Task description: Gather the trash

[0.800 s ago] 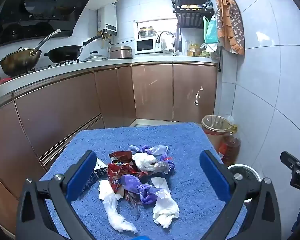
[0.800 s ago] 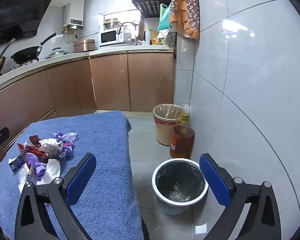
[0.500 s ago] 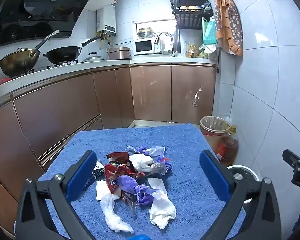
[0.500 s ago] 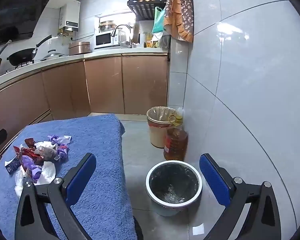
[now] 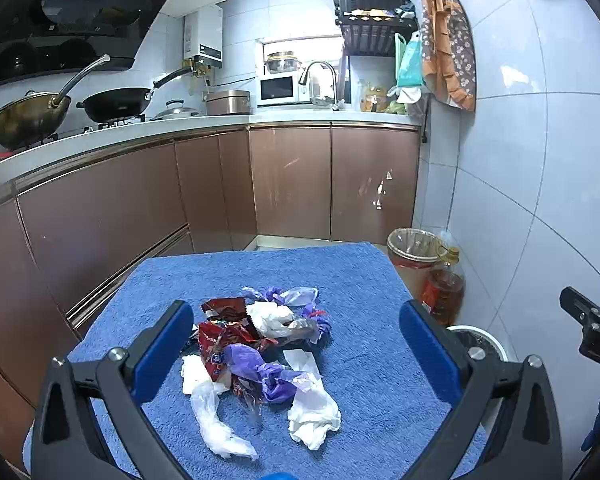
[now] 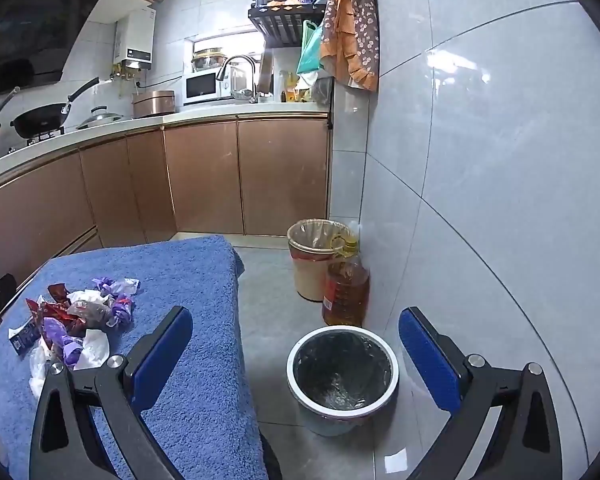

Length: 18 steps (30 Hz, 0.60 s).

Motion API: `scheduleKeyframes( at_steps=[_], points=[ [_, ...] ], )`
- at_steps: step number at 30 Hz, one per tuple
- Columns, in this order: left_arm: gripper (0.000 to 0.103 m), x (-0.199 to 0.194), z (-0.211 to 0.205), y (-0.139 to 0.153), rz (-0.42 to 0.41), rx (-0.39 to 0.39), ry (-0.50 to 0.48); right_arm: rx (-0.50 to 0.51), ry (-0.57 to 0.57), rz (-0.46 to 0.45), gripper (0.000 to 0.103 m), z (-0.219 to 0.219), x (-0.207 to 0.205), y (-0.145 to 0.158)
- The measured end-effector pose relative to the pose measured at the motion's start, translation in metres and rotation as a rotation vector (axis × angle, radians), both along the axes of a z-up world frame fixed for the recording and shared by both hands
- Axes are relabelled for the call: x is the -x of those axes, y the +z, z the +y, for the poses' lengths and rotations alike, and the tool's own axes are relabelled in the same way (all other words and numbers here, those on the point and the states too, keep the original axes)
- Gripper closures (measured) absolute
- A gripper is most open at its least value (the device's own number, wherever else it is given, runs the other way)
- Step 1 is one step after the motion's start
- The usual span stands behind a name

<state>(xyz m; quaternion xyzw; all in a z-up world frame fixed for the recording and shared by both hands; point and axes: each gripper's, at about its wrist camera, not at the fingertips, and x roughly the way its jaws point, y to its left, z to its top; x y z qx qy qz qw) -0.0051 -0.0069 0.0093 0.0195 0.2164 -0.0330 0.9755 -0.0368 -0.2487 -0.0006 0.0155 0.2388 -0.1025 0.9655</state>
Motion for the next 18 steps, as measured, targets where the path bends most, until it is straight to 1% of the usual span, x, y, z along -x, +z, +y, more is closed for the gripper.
scheduleKeyframes(
  at_steps=[11,18],
  points=[
    [0.0,0.001,0.012,-0.005,-0.005,0.019,0.006,0.03,0.008,-0.004,0.0,0.005,0.0,0.001],
    [0.0,-0.003,0.019,-0.011,0.01,0.03,0.022,0.039,0.0,-0.003,0.0,0.005,-0.001,0.002]
  ],
)
